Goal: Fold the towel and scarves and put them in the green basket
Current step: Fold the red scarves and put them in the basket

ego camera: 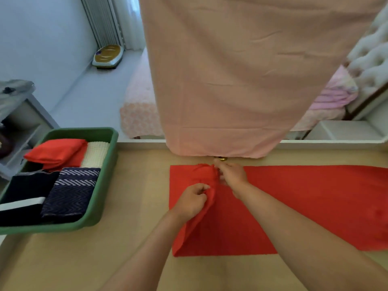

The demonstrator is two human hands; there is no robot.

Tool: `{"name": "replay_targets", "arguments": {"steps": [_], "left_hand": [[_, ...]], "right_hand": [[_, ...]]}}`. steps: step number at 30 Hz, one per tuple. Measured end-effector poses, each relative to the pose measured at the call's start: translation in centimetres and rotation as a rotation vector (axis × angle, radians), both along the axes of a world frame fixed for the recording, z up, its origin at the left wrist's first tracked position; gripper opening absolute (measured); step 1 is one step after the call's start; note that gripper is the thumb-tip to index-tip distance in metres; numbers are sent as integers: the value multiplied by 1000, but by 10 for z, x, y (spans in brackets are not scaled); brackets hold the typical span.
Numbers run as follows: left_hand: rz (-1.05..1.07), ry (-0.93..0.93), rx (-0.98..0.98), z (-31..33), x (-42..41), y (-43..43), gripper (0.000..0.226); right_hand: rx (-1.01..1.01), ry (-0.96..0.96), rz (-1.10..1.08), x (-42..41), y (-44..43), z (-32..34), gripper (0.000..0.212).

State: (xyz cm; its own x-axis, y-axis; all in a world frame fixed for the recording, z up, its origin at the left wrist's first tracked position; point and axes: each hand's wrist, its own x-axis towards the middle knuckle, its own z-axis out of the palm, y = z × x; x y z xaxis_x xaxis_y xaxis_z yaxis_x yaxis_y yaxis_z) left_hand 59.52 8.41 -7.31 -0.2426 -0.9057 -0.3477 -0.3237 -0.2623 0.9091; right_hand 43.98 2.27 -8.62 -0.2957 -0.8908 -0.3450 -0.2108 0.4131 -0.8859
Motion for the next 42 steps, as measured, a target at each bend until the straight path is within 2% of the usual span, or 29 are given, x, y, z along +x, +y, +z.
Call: {"name": "replay_targets", "arguments": {"steps": [3, 9, 13, 17, 20, 23, 25, 28, 30, 32, 35, 42], "left_hand": [[-67, 36, 9, 17, -60, 2, 43], [-154, 141, 42, 34, -173, -4, 48], [-198, 203, 78, 29, -252, -4, 46], [-372, 142, 110, 11, -311, 5, 41], [-424, 35, 157, -12, -332, 11, 43], [-439, -88, 82, -31, -327, 9, 42], [-432, -295, -109, -44, -310, 3, 40], [-381, -646, -322, -62, -275, -4, 48], [-378, -817, -271, -70, -252, -4, 55], [-463, -944, -142, -77, -228, -2, 68], [-477, -1020, -14, -87, -193, 4, 80], [-312, -1086, 25, -90, -134, 6, 70]], "right_hand": [[-31, -21, -38, -57, 7, 14, 12], [-192, 49, -128, -174, 1, 36, 27], [-251, 223, -183, -252, 7, 47, 32], [-141, 434, -140, -321, 22, 32, 35], [63, 589, -42, -356, 32, 2, 40], [284, 767, 179, -362, 46, -22, 54], [274, 880, 301, -351, 54, -32, 55], [182, 891, 482, -328, 60, -46, 55], [180, 889, 624, -313, 64, -56, 58], [222, 895, 734, -300, 68, -64, 62], [295, 885, 818, -280, 75, -71, 69], [209, 845, 793, -220, 69, -68, 59]]}}
